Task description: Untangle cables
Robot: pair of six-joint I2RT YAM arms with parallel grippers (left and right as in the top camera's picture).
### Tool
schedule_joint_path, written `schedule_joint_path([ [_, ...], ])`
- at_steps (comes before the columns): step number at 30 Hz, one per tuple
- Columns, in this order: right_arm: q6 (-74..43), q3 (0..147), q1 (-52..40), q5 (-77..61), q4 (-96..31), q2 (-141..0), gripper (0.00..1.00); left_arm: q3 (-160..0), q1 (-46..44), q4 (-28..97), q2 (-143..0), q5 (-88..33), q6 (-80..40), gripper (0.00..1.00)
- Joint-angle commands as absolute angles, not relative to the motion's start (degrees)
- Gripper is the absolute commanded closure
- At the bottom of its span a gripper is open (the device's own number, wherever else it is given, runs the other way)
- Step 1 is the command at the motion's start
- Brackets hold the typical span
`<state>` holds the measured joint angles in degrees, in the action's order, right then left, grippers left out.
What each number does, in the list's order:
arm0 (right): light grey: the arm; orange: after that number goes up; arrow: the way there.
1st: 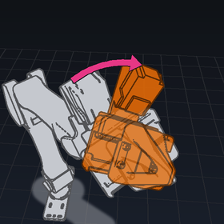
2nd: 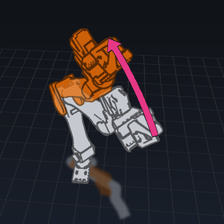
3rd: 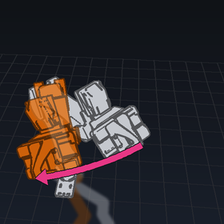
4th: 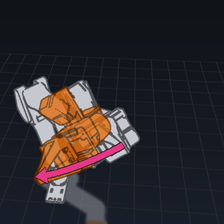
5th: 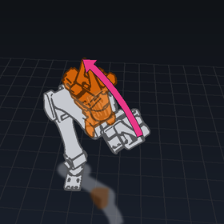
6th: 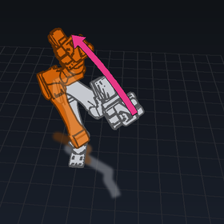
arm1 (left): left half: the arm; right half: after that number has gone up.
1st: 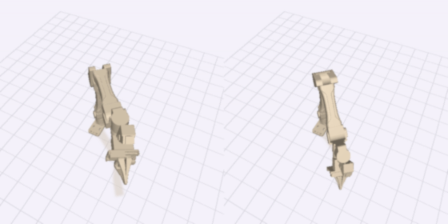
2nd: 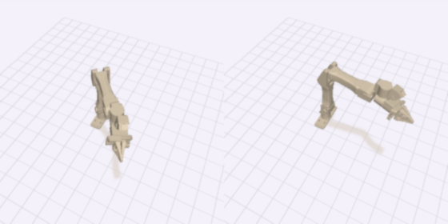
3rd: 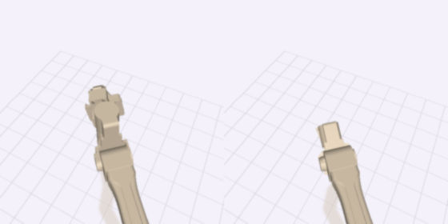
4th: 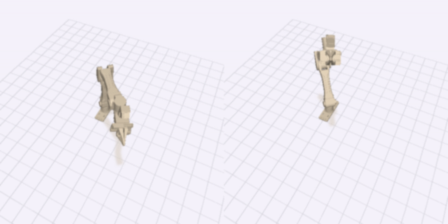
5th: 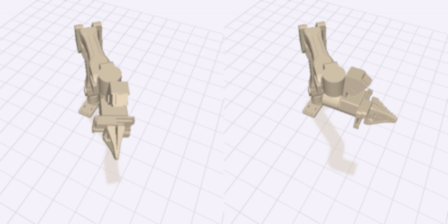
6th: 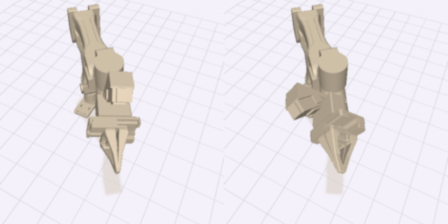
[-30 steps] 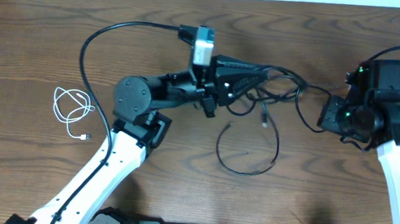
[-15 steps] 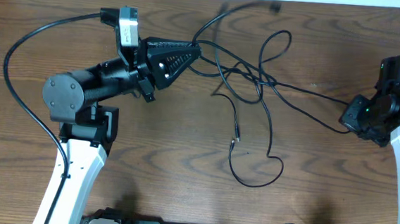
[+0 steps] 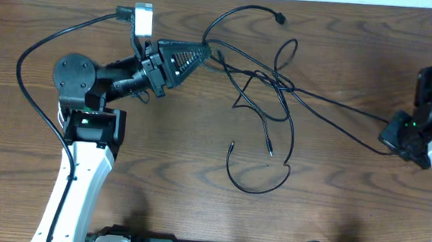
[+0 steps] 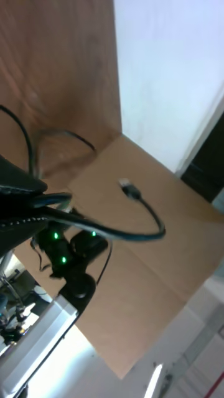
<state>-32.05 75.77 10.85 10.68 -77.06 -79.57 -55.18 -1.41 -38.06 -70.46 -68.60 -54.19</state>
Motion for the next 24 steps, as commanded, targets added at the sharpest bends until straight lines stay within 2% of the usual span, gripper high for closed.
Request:
schedule_joint_path([
  [1,-42.3,75.6,18.0,28.3,-78.2,-80.4,0.99,-56.3,4.8,-37.2,-70.0,-63.0,-51.0,0.92],
  [6,-40.7,75.6,21.9,18.4,-77.1,-80.4,0.99,-56.3,6.4,-25.9,-71.3,-61.9,-50.6,0.92],
  [13,-36.1,75.6,21.6,8.6,-75.2,-80.4,0.99,-56.3,2.3,-17.6,-74.9,-61.9,-50.7,0.92],
  [18,-20.1,75.6,20.6,-13.3,-71.0,-80.4,0.99,-56.3,-2.9,-17.2,-77.1,-61.8,-50.6,0.92],
  [20,-8.5,75.6,19.2,-28.7,-68.9,-80.4,0.99,-56.3,-5.5,-17.0,-78.0,-60.6,-50.6,0.91],
  [24,10.6,75.6,14.4,-55.7,-66.7,-80.4,0.99,-56.3,-10.4,-17.0,-79.8,-57.4,-50.6,0.75],
])
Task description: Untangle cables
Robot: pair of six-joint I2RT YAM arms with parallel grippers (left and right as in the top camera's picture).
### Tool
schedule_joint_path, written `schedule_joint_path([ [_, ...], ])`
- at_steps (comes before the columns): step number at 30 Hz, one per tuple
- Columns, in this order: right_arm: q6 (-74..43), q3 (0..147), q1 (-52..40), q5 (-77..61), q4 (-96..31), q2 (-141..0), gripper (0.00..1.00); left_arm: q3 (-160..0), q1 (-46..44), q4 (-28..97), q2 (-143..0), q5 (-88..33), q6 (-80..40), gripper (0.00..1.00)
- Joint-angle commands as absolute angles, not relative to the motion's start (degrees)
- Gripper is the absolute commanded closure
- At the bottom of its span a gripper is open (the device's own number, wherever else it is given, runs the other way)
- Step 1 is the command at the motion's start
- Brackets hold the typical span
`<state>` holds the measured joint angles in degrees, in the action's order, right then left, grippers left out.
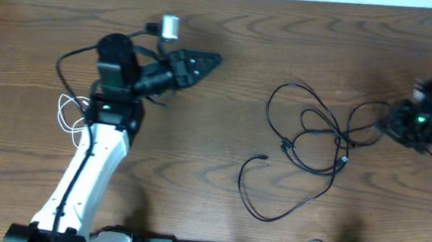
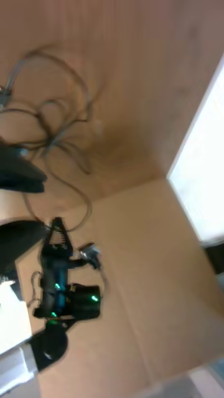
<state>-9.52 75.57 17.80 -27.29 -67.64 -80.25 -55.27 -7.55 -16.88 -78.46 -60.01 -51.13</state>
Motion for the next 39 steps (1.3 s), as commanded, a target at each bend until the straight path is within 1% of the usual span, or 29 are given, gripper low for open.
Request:
schedule_joint_path([
  [1,11.4,75.6,13.8,-57.2,-66.2,-80.4,0.99,-56.3,-11.0,-17.0,-80.0,-57.3,-50.6,0.72],
  [3,11.0,75.6,10.9,-58.4,-63.1,-80.4,0.99,-56.3,-12.9,-17.0,-80.9,-57.4,-50.6,0.61],
  [5,9.2,75.6,8.3,-58.5,-60.2,-80.4,0.99,-56.3,-14.8,-16.9,-81.8,-57.4,-50.7,0.44],
  [6,8.3,75.6,7.1,-58.5,-58.4,-80.4,0.99,-56.3,-15.6,-16.9,-82.2,-57.4,-50.7,0.38],
  [7,7.2,75.6,5.9,-58.5,-56.3,-80.4,0.99,-56.3,-16.5,-16.9,-82.6,-57.4,-50.7,0.27],
  [8,6.0,75.6,4.8,-58.5,-53.9,-80.4,0.99,-56.3,-17.2,-16.9,-82.9,-57.4,-50.7,0.17],
  [10,3.6,75.6,2.8,-59.5,-48.9,-80.4,0.99,-56.3,-18.8,-16.9,-83.8,-57.4,-50.7,0.14],
  [14,2.2,75.7,-0.2,-67.8,-39.6,-80.2,0.99,-56.3,-21.4,-16.7,-86.3,-56.4,-50.7,0.12],
  [16,-1.7,75.7,-1.5,-68.9,-34.7,-80.2,0.99,-56.3,-22.0,-16.7,-87.8,-55.5,-51.7,0.12],
  [20,-5.7,75.7,-3.3,-68.9,-28.5,-80.1,0.99,-56.3,-22.4,-16.8,-90.9,-53.8,-60.6,0.11],
  [27,-7.9,75.7,-5.7,-63.2,-26.8,-80.1,0.99,-56.3,-23.1,-16.8,-96.1,-53.6,-74.8,0.11],
  [30,-7.9,75.7,-7.5,-61.6,-26.8,-80.1,0.99,-56.3,-24.5,-16.8,-98.2,-52.8,-79.5,0.11],
  [34,-7.9,75.7,-9.8,-58.9,-26.8,-80.1,0.99,-56.3,-26.5,-16.8,-100.6,-49.3,-82.5,0.12],
  [36,-7.9,75.7,-10.4,-58.1,-26.9,-80.1,0.99,-56.3,-27.1,-16.8,-101.6,-47.2,-84.0,0.19],
  [39,-7.9,75.7,-10.6,-57.7,-27.3,-80.1,0.99,-56.3,-27.4,-16.8,-102.6,-44.1,-85.0,0.41],
])
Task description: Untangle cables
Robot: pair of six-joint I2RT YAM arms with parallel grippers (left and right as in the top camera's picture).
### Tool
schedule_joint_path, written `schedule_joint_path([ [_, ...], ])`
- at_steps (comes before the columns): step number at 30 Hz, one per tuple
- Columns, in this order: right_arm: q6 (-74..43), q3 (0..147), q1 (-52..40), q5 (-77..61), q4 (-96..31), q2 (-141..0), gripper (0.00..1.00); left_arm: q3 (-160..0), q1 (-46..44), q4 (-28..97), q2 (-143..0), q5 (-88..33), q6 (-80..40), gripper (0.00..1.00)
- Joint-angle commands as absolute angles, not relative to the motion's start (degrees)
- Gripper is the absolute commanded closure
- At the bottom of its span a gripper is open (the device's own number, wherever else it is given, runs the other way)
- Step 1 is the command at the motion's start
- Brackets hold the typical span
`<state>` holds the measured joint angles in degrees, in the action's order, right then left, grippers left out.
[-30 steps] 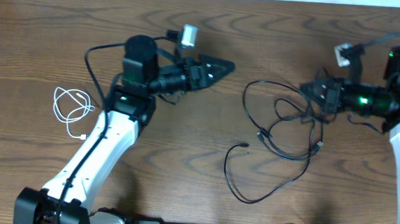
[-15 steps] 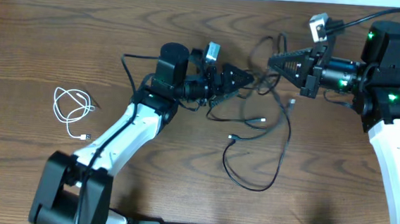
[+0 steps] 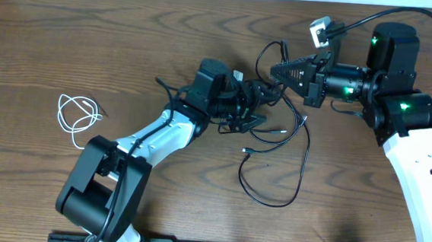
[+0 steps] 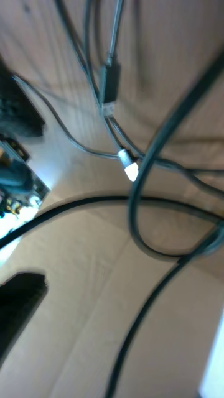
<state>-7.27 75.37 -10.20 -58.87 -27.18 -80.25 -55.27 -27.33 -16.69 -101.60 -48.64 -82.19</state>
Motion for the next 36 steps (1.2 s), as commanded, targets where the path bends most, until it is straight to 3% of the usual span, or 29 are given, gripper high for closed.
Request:
schedule_joint_path([
  [1,-7.9,75.7,-10.6,-57.7,-27.7,-80.1,0.99,-56.3,-27.4,-16.8,-102.6,-43.5,-85.0,0.42],
  [6,-7.9,75.7,-10.6,-56.9,-30.4,-80.1,0.99,-56.3,-27.3,-16.8,-102.7,-38.9,-85.0,0.69],
  [17,-7.6,75.7,-10.6,-56.9,-32.2,-80.1,0.99,-56.3,-27.4,-16.8,-102.7,-38.3,-85.0,0.7],
  [20,-7.6,75.7,-10.6,-56.9,-32.1,-80.1,0.99,-56.3,-27.6,-16.8,-102.7,-40.7,-85.0,0.45],
  [23,-7.6,75.7,-10.6,-56.8,-32.1,-80.1,0.99,-56.3,-28.6,-16.8,-102.7,-42.9,-88.0,0.41],
  [27,-7.7,75.7,-10.6,-56.6,-32.2,-80.1,0.99,-56.3,-30.4,-16.8,-102.7,-42.2,-91.4,0.43],
  [32,-7.7,75.7,-10.6,-56.6,-33.0,-80.1,0.99,-56.3,-31.1,-16.8,-102.7,-39.9,-94.8,0.6],
  [36,-7.7,75.7,-10.6,-56.6,-33.4,-80.1,0.99,-56.3,-31.0,-16.8,-102.7,-38.8,-94.8,0.62],
])
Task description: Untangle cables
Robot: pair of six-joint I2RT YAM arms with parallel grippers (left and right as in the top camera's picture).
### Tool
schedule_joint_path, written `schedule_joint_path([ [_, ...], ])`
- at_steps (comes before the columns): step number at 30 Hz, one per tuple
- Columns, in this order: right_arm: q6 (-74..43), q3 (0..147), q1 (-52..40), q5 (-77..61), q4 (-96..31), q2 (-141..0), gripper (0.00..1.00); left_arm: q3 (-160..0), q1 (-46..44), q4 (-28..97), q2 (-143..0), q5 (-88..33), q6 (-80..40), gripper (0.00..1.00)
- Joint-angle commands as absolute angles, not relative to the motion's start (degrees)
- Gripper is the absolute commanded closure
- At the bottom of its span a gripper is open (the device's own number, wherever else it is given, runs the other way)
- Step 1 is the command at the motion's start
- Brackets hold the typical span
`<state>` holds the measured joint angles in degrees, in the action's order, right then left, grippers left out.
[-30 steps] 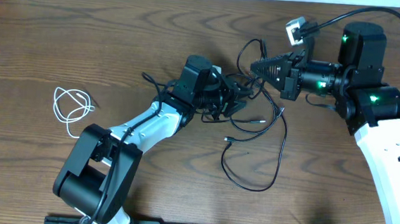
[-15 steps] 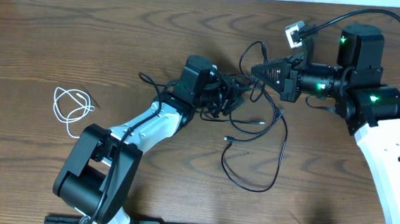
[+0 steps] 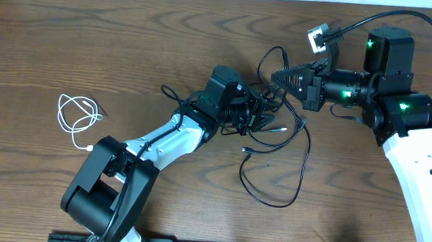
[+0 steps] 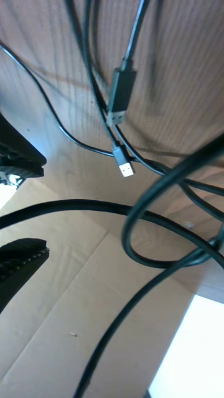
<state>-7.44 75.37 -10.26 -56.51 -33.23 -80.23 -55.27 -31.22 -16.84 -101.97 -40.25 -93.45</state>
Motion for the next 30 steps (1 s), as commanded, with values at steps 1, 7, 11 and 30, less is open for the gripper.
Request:
schedule_joint_path([
  [1,-7.7,75.7,-10.6,-56.6,-33.5,-80.1,0.99,-56.3,-31.0,-16.8,-102.7,-38.5,-94.8,0.62],
  [7,-7.7,75.7,-10.6,-56.6,-34.1,-80.1,0.99,-56.3,-31.0,-16.8,-102.7,-36.3,-94.3,0.62],
  [11,-7.7,75.7,-10.6,-56.6,-34.2,-80.1,0.99,-56.3,-31.0,-16.8,-102.7,-35.2,-94.3,0.64],
  [30,-7.7,75.7,-10.6,-37.8,-43.1,-80.1,0.99,-56.3,-28.6,-16.9,-102.1,-36.1,-79.8,0.93],
])
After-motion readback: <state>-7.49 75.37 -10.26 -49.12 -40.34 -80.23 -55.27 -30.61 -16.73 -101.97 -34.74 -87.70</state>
